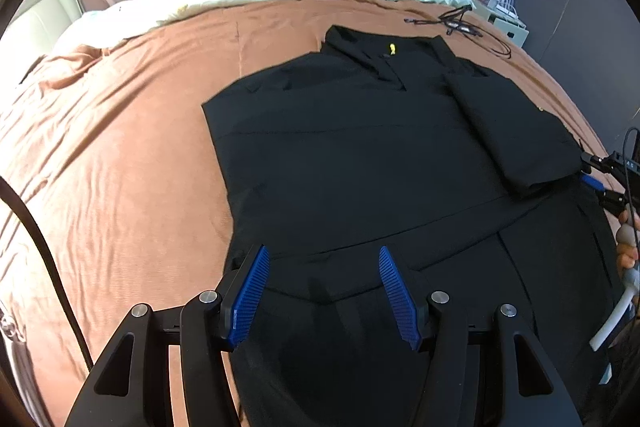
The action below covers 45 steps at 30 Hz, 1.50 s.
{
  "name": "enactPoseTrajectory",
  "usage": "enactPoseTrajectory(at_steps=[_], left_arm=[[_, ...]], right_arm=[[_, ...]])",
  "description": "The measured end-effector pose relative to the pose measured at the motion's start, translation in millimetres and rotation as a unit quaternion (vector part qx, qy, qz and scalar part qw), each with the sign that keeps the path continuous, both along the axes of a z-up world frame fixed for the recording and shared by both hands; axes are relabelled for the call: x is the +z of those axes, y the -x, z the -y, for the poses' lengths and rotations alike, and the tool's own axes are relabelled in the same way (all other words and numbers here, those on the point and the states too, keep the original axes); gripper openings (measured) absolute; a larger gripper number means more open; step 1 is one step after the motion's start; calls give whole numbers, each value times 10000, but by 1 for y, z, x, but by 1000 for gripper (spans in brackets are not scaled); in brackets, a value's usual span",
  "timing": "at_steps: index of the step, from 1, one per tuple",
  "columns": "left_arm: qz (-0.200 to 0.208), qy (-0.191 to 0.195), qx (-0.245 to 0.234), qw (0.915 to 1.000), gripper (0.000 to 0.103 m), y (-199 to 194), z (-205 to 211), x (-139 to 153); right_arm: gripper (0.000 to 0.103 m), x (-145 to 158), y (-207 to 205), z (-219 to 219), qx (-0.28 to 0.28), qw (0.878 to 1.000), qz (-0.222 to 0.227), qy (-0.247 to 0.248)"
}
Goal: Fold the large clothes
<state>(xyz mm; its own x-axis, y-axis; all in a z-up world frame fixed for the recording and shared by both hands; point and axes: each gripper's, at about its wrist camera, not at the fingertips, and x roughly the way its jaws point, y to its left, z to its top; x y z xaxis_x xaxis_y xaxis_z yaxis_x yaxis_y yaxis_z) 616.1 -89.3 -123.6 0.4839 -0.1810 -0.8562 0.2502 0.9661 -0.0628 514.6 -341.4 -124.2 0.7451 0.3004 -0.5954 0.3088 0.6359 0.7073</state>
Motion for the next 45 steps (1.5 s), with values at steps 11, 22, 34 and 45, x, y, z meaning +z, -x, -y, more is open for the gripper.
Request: enactPoseTrajectory(at_steps=[11, 22, 34, 45], left_arm=[[-60, 184, 180, 9997, 60, 1, -25, -8], [153, 231, 348, 9990, 60, 28, -76, 24], [126, 115, 567, 9982, 60, 45, -123, 28], [79, 222, 521, 9984, 60, 40, -117, 25]], right_arm=[[5, 60, 22, -67, 493, 9864, 1204, 1000], [5, 89, 37, -204, 1636, 9645, 1615, 1302], [5, 68, 22, -342, 3028, 9299, 1082, 1784], [89, 74, -3, -288, 2896, 9401, 703, 1653]])
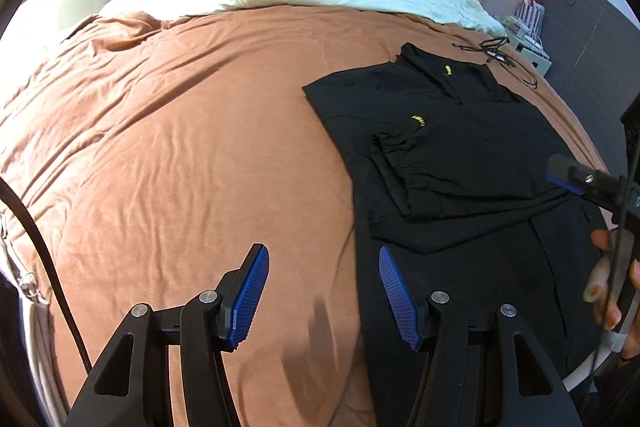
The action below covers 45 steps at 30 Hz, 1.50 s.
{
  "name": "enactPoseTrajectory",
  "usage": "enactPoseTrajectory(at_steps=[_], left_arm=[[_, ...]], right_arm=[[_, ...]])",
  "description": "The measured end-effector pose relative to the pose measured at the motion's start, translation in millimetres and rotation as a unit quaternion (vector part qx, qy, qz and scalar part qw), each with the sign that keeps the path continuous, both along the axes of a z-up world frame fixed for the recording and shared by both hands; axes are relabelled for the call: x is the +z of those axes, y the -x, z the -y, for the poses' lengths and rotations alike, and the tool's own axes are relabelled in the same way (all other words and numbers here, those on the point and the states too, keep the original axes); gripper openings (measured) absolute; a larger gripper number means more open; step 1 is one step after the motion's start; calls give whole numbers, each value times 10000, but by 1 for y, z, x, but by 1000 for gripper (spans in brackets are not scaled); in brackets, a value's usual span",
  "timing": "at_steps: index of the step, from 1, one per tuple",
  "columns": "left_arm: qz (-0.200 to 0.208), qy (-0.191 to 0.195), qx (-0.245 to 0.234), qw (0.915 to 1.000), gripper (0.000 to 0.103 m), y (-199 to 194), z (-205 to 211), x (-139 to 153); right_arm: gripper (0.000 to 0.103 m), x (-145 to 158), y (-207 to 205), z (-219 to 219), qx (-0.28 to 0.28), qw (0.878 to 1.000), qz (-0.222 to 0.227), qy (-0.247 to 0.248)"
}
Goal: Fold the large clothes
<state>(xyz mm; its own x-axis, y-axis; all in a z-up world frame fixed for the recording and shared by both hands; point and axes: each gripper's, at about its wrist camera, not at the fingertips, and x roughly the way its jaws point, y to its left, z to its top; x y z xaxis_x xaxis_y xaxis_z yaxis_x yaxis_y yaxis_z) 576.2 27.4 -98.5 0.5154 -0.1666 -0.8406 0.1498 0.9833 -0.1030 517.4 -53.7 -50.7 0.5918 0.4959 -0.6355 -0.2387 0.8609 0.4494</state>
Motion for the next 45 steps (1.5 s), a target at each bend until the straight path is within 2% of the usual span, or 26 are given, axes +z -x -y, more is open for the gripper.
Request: enactPoseTrajectory(at_steps=[7, 11, 17, 21, 25, 28, 30, 32, 37, 39, 42, 44, 45], left_arm=[[-44, 36, -207, 9998, 60, -11, 36, -12], [-93, 89, -284, 9995, 60, -25, 57, -22], [-177, 65, -409, 9990, 60, -50, 92, -40], [-253, 27, -377, 9990, 60, -68, 106, -55], [-328, -62, -338, 9989, 60, -80, 114, -71], [-382, -160, -318, 9986, 59, -86, 118, -84], [-411, -193, -301, 9985, 46, -86, 119, -90], [-441, -197, -329, 9983, 39, -85, 122, -92], [-507, -278, -458, 9973, 29, -72, 129, -86], [-463, -409, -490, 9969, 18, -68, 129, -82], [-447, -307, -451, 9975, 18, -68, 122, -76], [-482, -273, -284, 9981, 18, -66, 114, -69], [-471, -199, -217, 9985, 22, -62, 108, -62]], right_arm=[[89, -6, 6, 92, -864, 9961, -29, 184], [88, -20, 1, 156, -1504, 9880, -312, 140], [71, -32, -7, 216, -2198, 9729, -645, -310], [59, -51, -9, 257, -2555, 9614, -854, -557], [49, -63, -5, 279, -2651, 9554, -950, -887], [32, -67, -7, 290, -2629, 9542, -981, -1036], [19, -70, -11, 297, -2664, 9539, -920, -1032], [13, -80, -12, 306, -2763, 9523, -854, -977], [13, -82, -14, 298, -3028, 9465, -797, -787], [13, -80, -12, 295, -3068, 9449, -828, -785], [13, -68, -8, 295, -3178, 9421, -794, -716], [14, -61, -5, 292, -3058, 9455, -739, -838], [17, -55, 2, 288, -2986, 9482, -702, -826]])
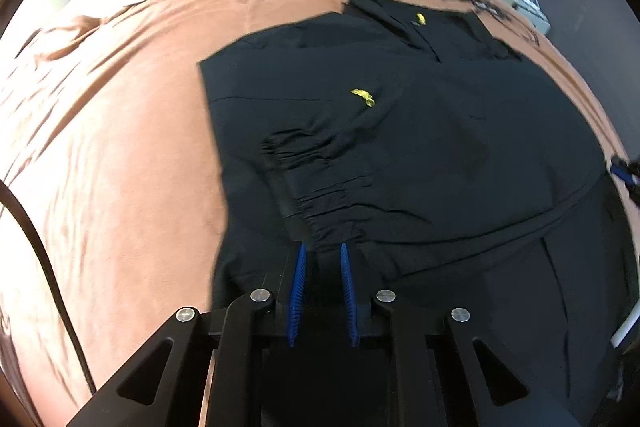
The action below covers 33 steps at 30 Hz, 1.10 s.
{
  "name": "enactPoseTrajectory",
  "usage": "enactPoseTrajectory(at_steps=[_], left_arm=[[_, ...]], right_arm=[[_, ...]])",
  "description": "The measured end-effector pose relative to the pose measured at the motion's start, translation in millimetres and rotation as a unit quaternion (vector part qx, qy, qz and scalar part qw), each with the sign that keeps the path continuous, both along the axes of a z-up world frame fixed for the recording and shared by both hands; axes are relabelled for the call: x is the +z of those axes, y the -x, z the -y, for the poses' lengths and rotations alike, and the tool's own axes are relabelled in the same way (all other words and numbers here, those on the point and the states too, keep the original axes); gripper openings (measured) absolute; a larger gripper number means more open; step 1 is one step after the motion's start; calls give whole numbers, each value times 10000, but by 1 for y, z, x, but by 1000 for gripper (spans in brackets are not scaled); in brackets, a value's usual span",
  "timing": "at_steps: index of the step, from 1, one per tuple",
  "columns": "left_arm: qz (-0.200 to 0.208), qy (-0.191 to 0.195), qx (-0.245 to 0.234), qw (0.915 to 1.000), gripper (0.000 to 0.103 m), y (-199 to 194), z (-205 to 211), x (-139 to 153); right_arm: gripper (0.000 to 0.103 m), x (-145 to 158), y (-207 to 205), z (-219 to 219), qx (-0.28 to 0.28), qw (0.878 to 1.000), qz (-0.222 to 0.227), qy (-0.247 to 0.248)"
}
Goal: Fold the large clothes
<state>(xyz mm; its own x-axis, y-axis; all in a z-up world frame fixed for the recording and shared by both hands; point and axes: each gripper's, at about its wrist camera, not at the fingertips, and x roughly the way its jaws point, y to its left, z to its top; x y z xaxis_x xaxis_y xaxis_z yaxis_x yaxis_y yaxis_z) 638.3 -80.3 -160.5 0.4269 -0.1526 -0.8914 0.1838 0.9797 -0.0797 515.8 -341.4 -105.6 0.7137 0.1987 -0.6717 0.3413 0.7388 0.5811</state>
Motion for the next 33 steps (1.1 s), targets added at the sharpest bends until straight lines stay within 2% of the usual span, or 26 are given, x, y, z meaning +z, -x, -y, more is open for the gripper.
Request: enactPoseTrajectory(at_steps=[1, 3, 4, 5, 6, 10, 14, 18, 26, 29, 33], left_arm=[[22, 65, 23, 10000, 25, 4, -3, 5], [109, 165, 87, 9998, 44, 15, -12, 20], [162, 174, 112, 9997, 49, 22, -15, 27], [222, 176, 133, 9995, 57, 28, -18, 33], [295, 188, 156, 9993, 59, 37, -22, 43], [402, 310, 223, 9985, 60, 67, -37, 70], [602, 341, 286, 9972, 88, 102, -48, 97], [784, 393, 323, 9956, 98, 141, -52, 119], [1055, 541, 366, 9923, 99, 229, -60, 152], [1194, 566, 373, 9905, 99, 263, -62, 163], [1359, 574, 437, 9881, 99, 306, -68, 173]], right_arm=[[23, 4, 5, -5, 45, 10000, 22, 77], [71, 14, 19, -11, 122, 9997, 149, 123], [74, 18, 24, -11, 139, 9996, 221, 91], [74, 24, 31, -12, 166, 9994, 285, 75], [74, 32, 40, -15, 196, 9992, 341, 78], [74, 46, 67, -23, 468, 9976, 403, 316], [85, 63, 101, -29, 716, 9940, 361, 748], [88, 83, 133, -40, 990, 9890, 367, 1035], [89, 115, 207, -43, 1177, 9805, 482, 1497], [89, 127, 243, -41, 1307, 9745, 689, 1691], [89, 130, 280, -37, 1469, 9677, 835, 1872]])
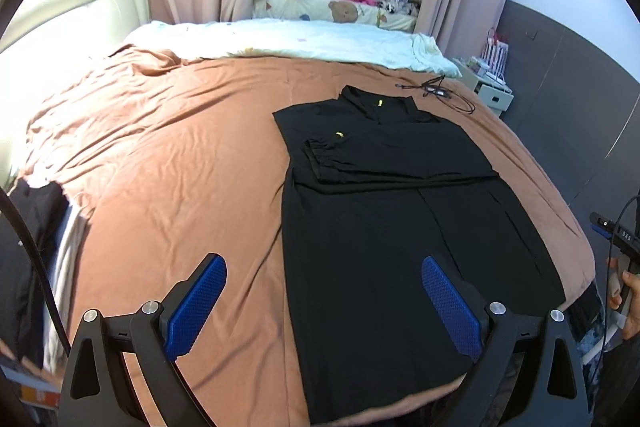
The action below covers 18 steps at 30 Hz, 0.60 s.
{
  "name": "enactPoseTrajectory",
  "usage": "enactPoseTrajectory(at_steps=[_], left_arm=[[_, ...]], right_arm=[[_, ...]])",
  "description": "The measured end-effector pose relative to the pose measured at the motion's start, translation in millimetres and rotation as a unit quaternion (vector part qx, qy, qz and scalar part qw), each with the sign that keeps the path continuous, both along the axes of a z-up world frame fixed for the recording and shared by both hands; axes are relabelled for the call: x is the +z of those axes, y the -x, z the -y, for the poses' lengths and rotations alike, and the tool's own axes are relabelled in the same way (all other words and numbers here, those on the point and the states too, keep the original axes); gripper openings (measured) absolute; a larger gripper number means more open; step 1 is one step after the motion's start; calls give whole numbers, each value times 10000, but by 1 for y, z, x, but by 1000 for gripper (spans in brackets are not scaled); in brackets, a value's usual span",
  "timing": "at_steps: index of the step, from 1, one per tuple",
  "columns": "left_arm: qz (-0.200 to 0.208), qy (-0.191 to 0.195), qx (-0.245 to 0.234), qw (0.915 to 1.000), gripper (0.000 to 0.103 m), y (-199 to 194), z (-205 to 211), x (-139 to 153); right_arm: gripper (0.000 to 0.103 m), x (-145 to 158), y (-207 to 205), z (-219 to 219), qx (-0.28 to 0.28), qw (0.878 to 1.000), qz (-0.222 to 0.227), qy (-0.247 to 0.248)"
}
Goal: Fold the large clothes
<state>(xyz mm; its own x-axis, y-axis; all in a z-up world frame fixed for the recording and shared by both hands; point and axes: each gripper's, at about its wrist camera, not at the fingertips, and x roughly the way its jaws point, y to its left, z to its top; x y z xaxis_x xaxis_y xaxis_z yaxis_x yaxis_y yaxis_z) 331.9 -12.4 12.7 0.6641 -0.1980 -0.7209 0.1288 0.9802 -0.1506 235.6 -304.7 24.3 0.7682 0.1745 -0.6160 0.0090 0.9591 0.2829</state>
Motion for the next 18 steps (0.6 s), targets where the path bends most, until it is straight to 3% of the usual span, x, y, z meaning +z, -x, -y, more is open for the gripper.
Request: enactPoseTrajectory(at_steps=[8, 18], left_arm=[[122, 40, 18, 9999, 99, 68, -2, 1], [129, 236, -80, 9996, 99, 125, -6, -15]], right_arm=[[89, -5, 70, 10, 122, 9992, 160, 351], [89, -18, 128, 26, 47, 9991, 240, 341]])
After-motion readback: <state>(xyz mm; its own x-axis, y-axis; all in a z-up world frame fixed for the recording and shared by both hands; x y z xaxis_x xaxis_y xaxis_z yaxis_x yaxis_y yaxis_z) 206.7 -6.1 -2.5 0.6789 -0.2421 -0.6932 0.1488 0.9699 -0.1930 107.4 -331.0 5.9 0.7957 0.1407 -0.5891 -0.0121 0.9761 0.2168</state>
